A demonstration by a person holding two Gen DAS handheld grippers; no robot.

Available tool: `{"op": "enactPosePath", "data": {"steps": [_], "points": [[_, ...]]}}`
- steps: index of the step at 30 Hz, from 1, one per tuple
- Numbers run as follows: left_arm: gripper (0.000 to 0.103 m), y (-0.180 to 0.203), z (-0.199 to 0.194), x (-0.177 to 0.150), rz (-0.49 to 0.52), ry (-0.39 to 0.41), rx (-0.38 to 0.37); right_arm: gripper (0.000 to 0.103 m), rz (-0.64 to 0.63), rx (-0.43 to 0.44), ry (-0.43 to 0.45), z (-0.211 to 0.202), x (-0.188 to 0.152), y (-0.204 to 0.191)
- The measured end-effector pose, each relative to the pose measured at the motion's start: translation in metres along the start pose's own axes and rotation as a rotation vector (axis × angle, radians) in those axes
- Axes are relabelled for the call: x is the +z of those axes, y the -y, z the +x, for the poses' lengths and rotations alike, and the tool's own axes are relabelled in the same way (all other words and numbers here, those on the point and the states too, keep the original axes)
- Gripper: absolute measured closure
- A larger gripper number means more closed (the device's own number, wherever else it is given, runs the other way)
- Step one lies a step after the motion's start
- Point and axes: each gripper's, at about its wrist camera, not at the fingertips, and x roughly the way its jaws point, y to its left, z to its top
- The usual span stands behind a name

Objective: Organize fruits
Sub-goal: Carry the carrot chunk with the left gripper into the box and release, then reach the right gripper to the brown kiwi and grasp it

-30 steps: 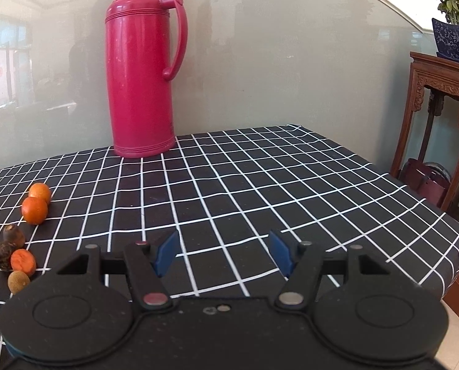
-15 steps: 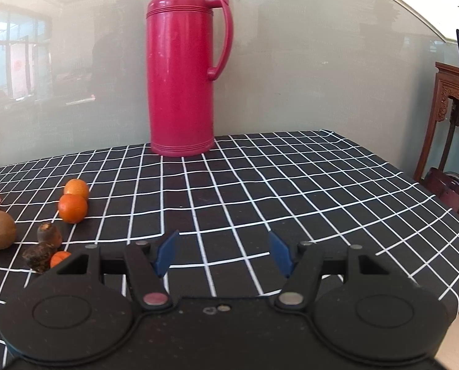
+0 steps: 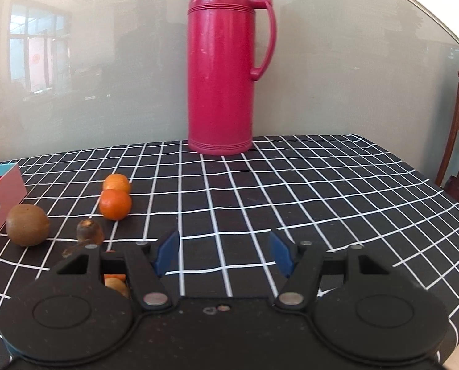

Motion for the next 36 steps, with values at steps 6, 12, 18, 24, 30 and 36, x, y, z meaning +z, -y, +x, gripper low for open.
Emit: {"op": "enactPosePath", "data": {"steps": [6,12,18,24,30,36], "points": [[0.069,-0.023,0.008,-0.002,-0.038,-0.024,0.048,0.04,-0.023,0.003,-0.002,-0.001,-0.001,-0.008],[0.068,-0.019,0.002,-0.003,-0.033,-0.003,0.034,0.037,-0.012,-0.015,-0.006,-0.001,-0.002,0.0],[0.054,-0.01,0.001,-0.002,-0.022,0.003,0.028,0.037,-0.009,-0.021,-0.004,-0.004,-0.003,0.006],[0.033,-0.005,-0.009,0.0,0.003,0.053,0.039,0.037,-0.003,-0.028,-0.001,-0.005,-0.003,0.013],[0.008,-0.001,-0.019,0.001,0.015,0.109,0.044,0.035,-0.003,-0.035,0.007,-0.007,-0.003,0.018],[0.0,-0.002,-0.019,0.0,0.015,0.115,0.063,0.034,0.005,-0.028,0.008,-0.007,-0.003,0.016]]}}
